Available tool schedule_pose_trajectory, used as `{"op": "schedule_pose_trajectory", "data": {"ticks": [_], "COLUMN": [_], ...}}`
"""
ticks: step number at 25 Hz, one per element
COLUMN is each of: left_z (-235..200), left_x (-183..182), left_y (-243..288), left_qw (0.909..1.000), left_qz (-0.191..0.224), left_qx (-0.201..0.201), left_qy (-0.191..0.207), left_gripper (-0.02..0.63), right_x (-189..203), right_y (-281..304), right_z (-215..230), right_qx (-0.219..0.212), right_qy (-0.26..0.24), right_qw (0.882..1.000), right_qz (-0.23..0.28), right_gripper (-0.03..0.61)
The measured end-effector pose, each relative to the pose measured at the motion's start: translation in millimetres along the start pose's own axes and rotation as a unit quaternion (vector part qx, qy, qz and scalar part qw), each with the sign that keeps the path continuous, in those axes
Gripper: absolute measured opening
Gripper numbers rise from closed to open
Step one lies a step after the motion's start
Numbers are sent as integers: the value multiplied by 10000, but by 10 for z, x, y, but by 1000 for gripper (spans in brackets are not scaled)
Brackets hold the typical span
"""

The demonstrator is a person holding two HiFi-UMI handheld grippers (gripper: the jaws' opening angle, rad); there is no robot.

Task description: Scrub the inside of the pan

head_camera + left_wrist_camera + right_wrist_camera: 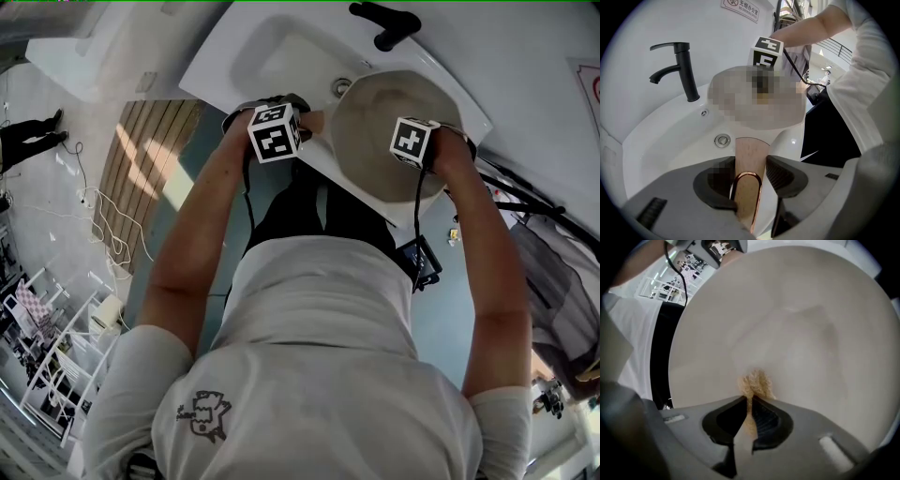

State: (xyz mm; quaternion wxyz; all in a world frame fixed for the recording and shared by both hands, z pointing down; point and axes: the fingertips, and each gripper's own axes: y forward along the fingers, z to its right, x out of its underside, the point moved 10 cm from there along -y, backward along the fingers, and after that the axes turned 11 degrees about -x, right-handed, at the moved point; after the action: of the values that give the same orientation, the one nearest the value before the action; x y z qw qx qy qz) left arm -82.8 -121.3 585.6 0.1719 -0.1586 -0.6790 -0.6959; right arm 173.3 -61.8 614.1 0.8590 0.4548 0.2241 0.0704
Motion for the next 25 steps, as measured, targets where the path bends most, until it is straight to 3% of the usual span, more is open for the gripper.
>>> {"op": "schedule_pose_trajectory", "data": {"ticks": [6,10,18,25], "left_z": [-3,-5,6,21], "left_x": [-8,-2,0,-24], "left_y": [3,3,12,-1], "left_qw": [10000,10000,10000,9997], "left_qz": [-10,-11,-20,-105], "left_qx": [16,13,-39,-204], "left_qy": [-6,-13,-17,52], "left_gripper": [201,201,202,202], "right_x": [-100,-256,-434,-437], "right_y": [-268,-371,-186,-16], "right_z": [243,145,-175,-409], "right_qx": [1081,1356,715,237], "right_qy": [237,90,42,168], "right_qw": [9896,9818,9806,9846], "right_qz": [920,1325,1824,1722], "right_gripper": [35,35,35,34]}}
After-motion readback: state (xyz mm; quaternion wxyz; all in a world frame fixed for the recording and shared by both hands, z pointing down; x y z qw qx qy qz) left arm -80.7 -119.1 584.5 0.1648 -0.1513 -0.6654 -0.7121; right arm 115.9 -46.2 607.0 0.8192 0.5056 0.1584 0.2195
